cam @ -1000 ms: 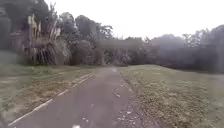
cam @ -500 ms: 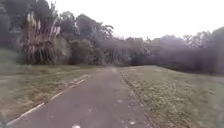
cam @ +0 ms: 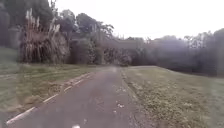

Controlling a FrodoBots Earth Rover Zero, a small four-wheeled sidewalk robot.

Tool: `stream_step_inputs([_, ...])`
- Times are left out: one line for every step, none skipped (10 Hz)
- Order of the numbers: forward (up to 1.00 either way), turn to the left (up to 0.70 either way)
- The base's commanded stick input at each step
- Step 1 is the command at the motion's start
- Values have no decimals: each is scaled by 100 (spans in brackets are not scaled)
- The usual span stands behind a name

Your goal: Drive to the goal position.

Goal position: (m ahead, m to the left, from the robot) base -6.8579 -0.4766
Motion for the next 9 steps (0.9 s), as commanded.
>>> stream_step_inputs([45,1])
stream_step_inputs([45,1])
stream_step_inputs([45,1])
stream_step_inputs([45,1])
stream_step_inputs([45,1])
stream_step_inputs([18,0])
stream_step_inputs([0,0])
stream_step_inputs([0,0])
stream_step_inputs([0,0])
